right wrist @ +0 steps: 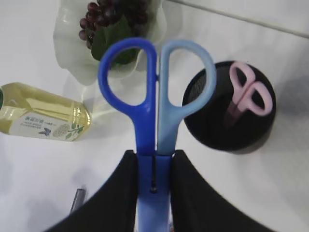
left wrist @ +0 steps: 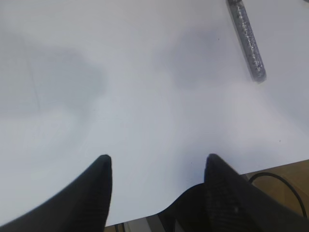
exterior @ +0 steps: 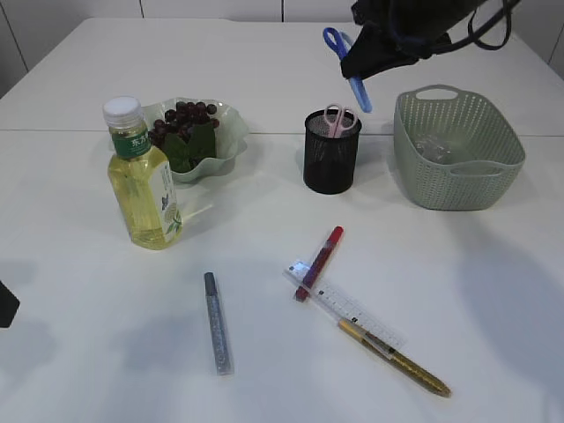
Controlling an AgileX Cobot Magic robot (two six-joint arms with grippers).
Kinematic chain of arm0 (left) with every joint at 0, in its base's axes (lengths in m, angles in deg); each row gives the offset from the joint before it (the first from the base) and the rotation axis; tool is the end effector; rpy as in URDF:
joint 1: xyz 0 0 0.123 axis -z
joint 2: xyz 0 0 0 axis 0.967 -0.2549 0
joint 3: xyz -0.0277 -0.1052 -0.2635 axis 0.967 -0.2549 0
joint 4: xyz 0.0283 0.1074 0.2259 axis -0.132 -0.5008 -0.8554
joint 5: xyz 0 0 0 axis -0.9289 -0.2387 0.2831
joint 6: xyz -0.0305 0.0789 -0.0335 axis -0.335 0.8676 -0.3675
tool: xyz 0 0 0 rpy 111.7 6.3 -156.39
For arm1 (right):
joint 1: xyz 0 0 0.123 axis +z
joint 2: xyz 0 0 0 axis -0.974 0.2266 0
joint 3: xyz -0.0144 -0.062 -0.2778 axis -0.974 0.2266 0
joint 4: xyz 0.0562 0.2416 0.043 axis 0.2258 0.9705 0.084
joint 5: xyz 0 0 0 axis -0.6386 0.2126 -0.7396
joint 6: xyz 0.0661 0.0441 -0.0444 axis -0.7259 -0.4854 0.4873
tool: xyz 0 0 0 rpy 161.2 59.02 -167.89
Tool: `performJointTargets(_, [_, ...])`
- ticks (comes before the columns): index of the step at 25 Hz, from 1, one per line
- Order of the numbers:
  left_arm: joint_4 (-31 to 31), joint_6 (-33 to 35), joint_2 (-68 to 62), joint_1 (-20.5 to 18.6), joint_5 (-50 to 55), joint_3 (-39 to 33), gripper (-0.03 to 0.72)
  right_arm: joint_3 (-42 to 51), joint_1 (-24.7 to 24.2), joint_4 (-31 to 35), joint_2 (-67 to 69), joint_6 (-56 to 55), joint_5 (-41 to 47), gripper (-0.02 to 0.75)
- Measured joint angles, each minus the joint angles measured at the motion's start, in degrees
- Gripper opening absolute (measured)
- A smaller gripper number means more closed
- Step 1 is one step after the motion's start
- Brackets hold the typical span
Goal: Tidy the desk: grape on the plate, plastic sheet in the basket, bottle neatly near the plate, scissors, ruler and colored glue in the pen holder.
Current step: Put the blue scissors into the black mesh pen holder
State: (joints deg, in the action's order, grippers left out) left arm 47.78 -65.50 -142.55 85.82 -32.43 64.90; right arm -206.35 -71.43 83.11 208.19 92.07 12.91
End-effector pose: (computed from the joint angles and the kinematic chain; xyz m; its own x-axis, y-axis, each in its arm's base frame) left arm 0.1925 -0.0547 0.2538 -0.9568 0.0248 -0.2897 0.0975 0.9660 -0.2392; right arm 0.4696 0.0933 0.3065 -0.7996 -0.1881 -0.5704 -0.4606 0.8015 0.3814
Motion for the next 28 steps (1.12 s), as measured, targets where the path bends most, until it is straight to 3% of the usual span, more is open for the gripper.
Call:
performJointTargets(10, [0.0, 0.0, 0.0, 0.0, 3.2, 0.0, 0.443, 0.0, -0.7, 15.8, 7.9, 25.6, -9.4, 0.159])
performJointTargets(17, [0.0, 0.0, 0.0, 0.0, 3.7, 0.0, 0.443, 0.1, -0.7, 18.6, 9.4, 40.9, -14.4, 0.159])
performJointTargets(28, [-0.1, 0.0, 0.0, 0.0, 4.5, 0.0, 0.443, 0.2, -0.7, 26.2, 14.4, 48.6, -16.9, 0.159])
